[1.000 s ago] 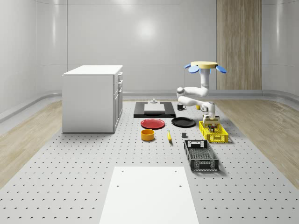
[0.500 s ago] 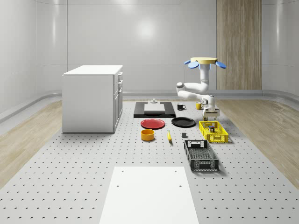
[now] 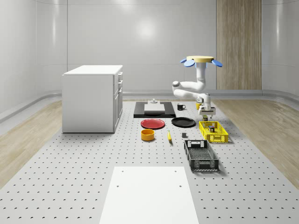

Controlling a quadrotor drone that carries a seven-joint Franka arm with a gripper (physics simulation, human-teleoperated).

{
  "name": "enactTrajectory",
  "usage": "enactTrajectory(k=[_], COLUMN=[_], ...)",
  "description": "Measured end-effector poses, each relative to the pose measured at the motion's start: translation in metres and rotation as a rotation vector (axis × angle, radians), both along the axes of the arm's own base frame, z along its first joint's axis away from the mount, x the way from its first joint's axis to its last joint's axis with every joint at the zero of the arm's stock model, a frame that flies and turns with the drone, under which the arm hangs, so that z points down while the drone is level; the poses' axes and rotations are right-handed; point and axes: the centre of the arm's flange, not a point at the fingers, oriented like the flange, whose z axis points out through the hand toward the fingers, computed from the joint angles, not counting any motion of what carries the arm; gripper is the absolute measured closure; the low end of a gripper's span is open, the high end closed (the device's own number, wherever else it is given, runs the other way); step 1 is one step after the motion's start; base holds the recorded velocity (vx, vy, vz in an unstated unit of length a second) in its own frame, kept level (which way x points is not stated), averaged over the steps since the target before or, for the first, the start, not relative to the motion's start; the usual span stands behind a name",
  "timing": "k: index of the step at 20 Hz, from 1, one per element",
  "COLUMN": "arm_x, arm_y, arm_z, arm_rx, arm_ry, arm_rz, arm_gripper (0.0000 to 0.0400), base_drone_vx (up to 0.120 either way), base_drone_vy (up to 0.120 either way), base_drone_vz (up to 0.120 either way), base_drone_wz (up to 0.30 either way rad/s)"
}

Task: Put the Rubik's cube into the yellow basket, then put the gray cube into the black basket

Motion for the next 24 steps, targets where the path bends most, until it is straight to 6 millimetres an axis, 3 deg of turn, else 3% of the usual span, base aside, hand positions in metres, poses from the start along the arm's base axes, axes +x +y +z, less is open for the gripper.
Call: enactTrajectory(k=[9, 21, 24], arm_x=[0.0000, 0.0000, 0.0000], arm_y=[0.0000, 0.0000, 0.0000], arm_z=[-0.0004, -0.0004, -0.0004], arm_rx=[0.000, 0.000, 0.000], arm_ry=[0.000, 0.000, 0.000], arm_rz=[0.000, 0.000, 0.000], arm_gripper=[0.0000, 0.0000, 0.0000], base_drone_vx=[0.116, 0.023, 0.000], base_drone_vy=[-0.120, -0.120, -0.120], base_drone_vz=[0.000, 0.000, -0.093], base_drone_wz=[0.000, 0.000, 0.000])
